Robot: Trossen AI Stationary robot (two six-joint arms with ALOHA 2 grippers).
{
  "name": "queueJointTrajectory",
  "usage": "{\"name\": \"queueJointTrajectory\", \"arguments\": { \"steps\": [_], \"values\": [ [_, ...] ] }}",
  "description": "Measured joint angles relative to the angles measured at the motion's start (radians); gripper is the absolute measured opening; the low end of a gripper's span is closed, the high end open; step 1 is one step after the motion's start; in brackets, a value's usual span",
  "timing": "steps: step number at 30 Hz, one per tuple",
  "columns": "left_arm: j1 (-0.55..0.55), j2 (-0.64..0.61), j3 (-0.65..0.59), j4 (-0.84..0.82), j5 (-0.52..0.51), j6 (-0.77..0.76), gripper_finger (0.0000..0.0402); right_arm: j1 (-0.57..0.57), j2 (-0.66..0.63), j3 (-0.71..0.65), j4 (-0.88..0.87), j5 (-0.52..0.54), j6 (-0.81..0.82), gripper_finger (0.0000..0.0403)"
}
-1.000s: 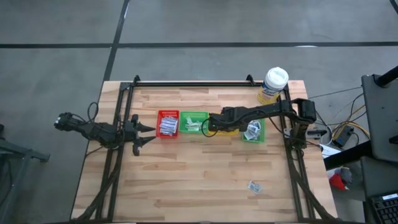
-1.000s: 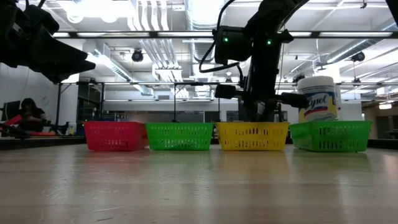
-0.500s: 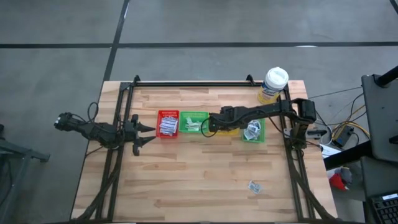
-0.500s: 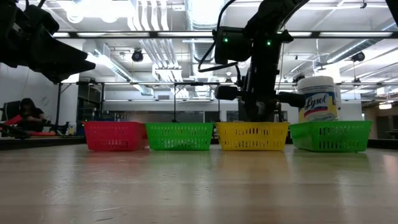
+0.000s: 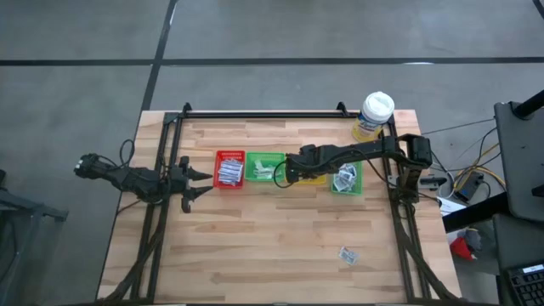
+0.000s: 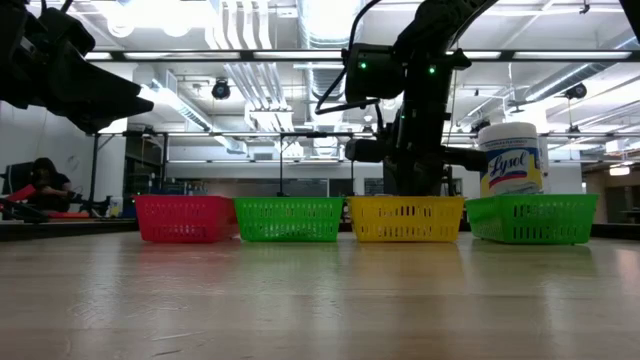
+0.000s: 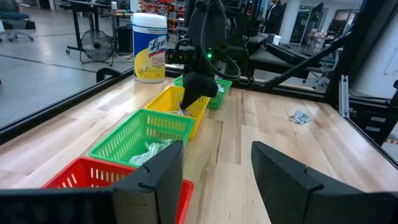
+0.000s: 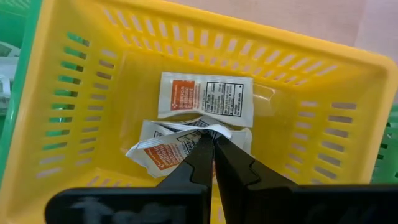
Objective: Pick & Place First Aid Supplies
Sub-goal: Put the orange ointment pack into the yellow bin
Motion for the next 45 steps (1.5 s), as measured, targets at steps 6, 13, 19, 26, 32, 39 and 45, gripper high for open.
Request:
{"name": "queueJointTrajectory", "arguments": {
  "steps": [6, 13, 19, 26, 32, 39, 45],
  "values": [
    [0.000, 0.000, 0.000, 0.000, 0.000, 0.000, 0.0188, -0.001, 0.000, -0.001, 0.000, 0.000, -0.049, 0.0008],
    [0.000, 0.000, 0.000, 0.000, 0.000, 0.000, 0.0188, -0.001, 0.000, -0.002, 0.001, 0.000, -0.046, 0.0013],
    [0.000, 0.000, 0.000, 0.000, 0.000, 0.000, 0.0188, -0.007, 0.000, -0.008, 0.002, -0.002, -0.047, 0.0054],
    [0.000, 0.000, 0.000, 0.000, 0.000, 0.000, 0.0188, -0.011, 0.000, -0.005, 0.003, -0.002, -0.028, 0.0119],
    [0.000, 0.000, 0.000, 0.000, 0.000, 0.000, 0.0188, -0.011, -0.017, 0.020, 0.006, 0.000, -0.043, 0.0146],
    [0.000, 0.000, 0.000, 0.000, 0.000, 0.000, 0.0188, -0.010, -0.040, 0.059, -0.002, 0.025, -0.073, 0.0152],
    [0.000, 0.000, 0.000, 0.000, 0.000, 0.000, 0.0188, 0.000, -0.042, 0.112, -0.003, 0.027, -0.128, 0.0142]
  ]
}}
